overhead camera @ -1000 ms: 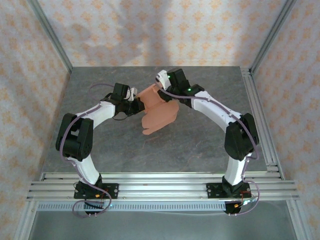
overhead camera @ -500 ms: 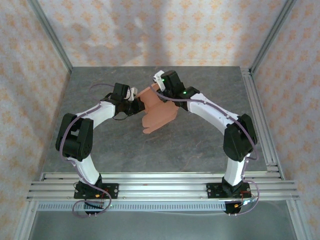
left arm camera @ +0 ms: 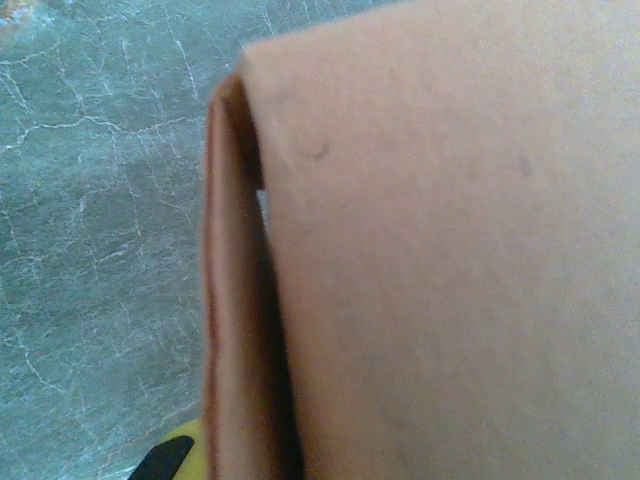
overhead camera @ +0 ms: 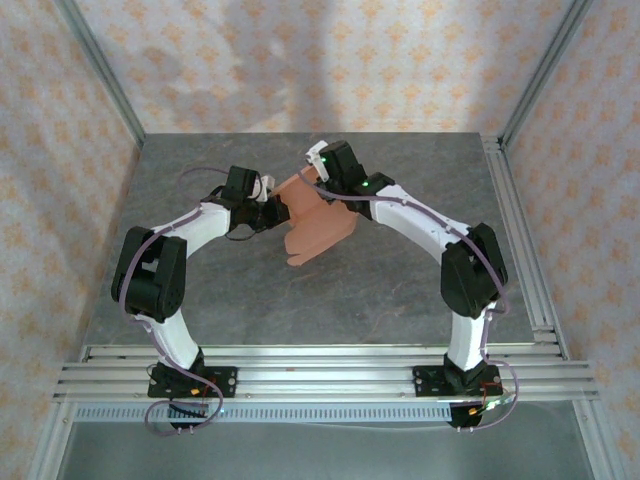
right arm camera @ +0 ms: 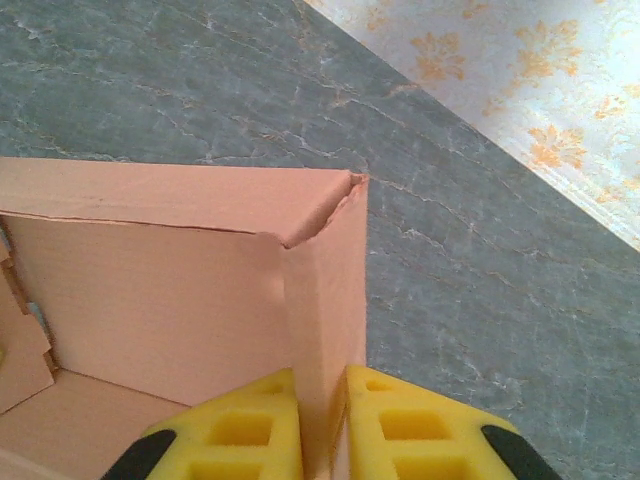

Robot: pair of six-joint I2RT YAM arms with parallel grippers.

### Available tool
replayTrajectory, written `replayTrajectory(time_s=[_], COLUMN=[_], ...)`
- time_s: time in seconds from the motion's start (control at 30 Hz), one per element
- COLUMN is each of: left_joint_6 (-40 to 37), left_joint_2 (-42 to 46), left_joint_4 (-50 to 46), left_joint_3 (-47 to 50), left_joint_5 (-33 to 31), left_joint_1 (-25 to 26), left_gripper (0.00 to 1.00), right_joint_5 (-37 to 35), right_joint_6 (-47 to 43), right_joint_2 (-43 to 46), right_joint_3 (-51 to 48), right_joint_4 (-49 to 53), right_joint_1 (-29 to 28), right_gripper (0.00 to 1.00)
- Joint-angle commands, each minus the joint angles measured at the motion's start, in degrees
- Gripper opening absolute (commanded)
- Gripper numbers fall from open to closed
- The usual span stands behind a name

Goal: Fold the paper box

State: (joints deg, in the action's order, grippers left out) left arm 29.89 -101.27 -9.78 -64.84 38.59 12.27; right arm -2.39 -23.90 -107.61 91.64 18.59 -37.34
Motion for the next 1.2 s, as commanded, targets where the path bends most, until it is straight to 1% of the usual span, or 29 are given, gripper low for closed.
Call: replayTrajectory(time_s=[0.0,0.07,0.13,0.23,0.33,0.4,0.47,0.53,0.57,0.6,0.67,0.73,0.93,0.97,1.0,1.13,1.17], left_joint_6=[-1.50,-1.50,-1.34,-1.28,-1.84,-2.21,-2.05,-2.03,-2.03,-2.03,-2.03,-2.12,-2.52,-2.47,-2.51,-2.56,-2.56], left_joint_2=[1.25,1.18,1.17,0.66,0.95,1.19,1.25,1.12,1.14,1.12,0.96,0.71,0.72,0.72,0.65,0.56,0.45], left_joint_4=[1.82,1.80,2.20,2.07,1.01,0.24,0.06,-0.17,-0.19,-0.29,-0.42,-0.67,-1.27,-1.22,-1.20,-1.42,-1.97], left_joint_3=[-2.06,-2.08,-1.92,-2.41,-2.58,-2.71,-2.80,-3.03,-3.16,-3.26,-3.53,-3.92,-4.33,-4.38,-4.42,-4.55,-4.75], left_joint_5=[2.37,2.38,2.39,2.78,2.51,1.96,1.93,1.93,1.89,1.85,1.84,1.93,2.10,2.15,2.11,2.13,1.90], left_joint_1=[0.25,0.23,0.21,0.21,0.29,0.27,0.28,0.21,0.22,0.24,0.22,0.27,0.23,0.25,0.21,0.22,0.26], left_gripper=[0.00,0.00,0.00,0.00,0.00,0.00,0.00,0.00,0.00,0.00,0.00,0.00,0.00,0.00,0.00,0.00,0.00], right_joint_5=[-1.90,-1.83,-2.06,-3.30,-4.81,-6.09,-7.67,-9.10,-9.21,-9.18,-9.46,-9.54,-10.02,-10.13,-10.22,-11.81,-12.78], right_joint_6=[-0.42,-0.27,-0.26,-0.25,-0.38,-0.56,-1.40,-2.14,-2.05,-1.83,-1.63,-1.61,-2.09,-2.20,-2.29,-2.86,-3.19], right_joint_2=[-1.02,-0.92,-0.95,-1.20,-1.95,-2.40,-2.54,-2.60,-2.66,-2.65,-2.85,-2.89,-3.77,-3.90,-4.06,-4.34,-4.28], right_joint_3=[1.13,1.00,1.17,1.52,2.20,2.58,2.43,2.00,1.73,1.71,1.44,1.43,2.39,2.63,2.81,3.24,3.05], right_joint_4=[1.23,1.10,1.27,1.36,1.67,1.90,1.68,0.98,0.67,0.52,-0.10,-0.39,-0.14,-0.08,-0.05,-0.07,-0.56], right_joint_1=[-0.20,-0.19,-0.21,-0.19,-0.19,-0.27,-0.69,-1.15,-1.24,-1.24,-1.24,-1.24,-1.24,-1.24,-1.24,-1.51,-1.63], right_gripper=[0.15,0.17,0.25,0.27,0.24,0.20,0.13,0.11,0.12,0.15,0.26,0.28,0.30,0.28,0.23,0.00,0.00])
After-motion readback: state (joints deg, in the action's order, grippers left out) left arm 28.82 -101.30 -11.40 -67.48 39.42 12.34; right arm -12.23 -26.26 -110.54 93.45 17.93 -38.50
